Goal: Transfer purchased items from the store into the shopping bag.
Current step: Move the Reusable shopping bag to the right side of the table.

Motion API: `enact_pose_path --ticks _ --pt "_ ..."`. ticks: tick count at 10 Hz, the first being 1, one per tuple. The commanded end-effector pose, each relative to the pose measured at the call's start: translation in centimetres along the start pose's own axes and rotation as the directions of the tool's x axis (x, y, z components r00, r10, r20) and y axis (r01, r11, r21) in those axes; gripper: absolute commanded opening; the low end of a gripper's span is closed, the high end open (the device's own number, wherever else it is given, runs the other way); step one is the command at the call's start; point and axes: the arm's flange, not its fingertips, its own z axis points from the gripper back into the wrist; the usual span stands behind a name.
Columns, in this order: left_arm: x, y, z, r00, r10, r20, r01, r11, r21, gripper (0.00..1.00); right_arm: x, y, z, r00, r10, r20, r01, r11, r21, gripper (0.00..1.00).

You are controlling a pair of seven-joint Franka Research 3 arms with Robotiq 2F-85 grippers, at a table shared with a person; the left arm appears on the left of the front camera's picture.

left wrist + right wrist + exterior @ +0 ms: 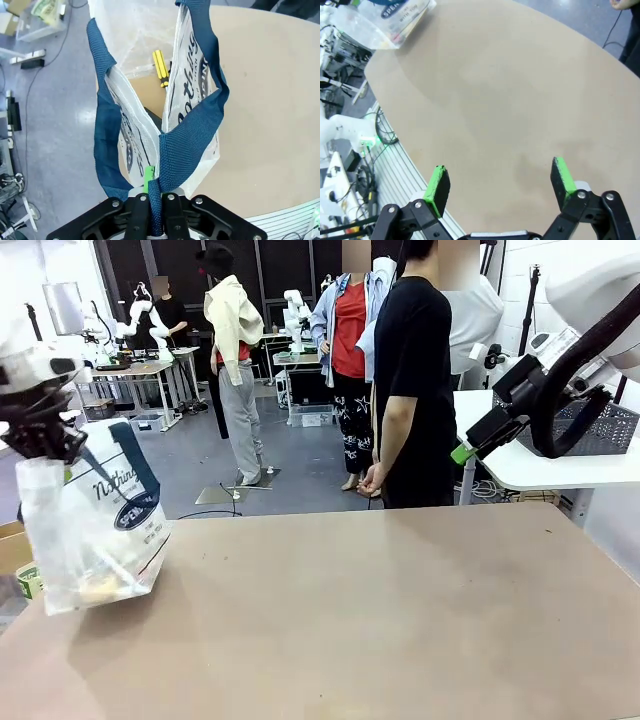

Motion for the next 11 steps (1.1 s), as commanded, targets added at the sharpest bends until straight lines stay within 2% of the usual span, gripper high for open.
enact_pose_path --ticks 1,3,7,8,11 --pt "-1.1 1.2 -0.4 0.999 -0.013 0.041 0.014 1.0 -0.013 0.0 0.2 0.1 -0.1 1.0 -0.001 0.008 0.001 1.0 0.006 1.0" --pt "-1.7 1.4 -2.2 0.998 -0.04 0.052 0.041 0.999 -0.014 0.0 0.2 0.1 -0.1 1.0 -0.001 0.008 0.001 1.0 0.006 1.0" --pt "-3.0 0.5 -5.2 1.0 -0.013 -0.006 0.013 0.998 -0.059 0.0 0.2 0.1 -0.1 1.0 -0.001 0.008 0.001 1.0 0.006 1.0" --pt "-2.4 0.9 -4.3 1.0 -0.018 -0.005 0.018 1.0 -0.009 0.0 0.2 0.1 -0.1 1.0 -0.001 0.008 0.001 1.0 0.006 1.0" --pt "-2.4 0.9 -4.3 1.0 -0.018 -0.005 0.018 1.0 -0.009 0.0 0.2 0.1 -0.1 1.0 -0.001 0.008 0.001 1.0 0.006 1.0"
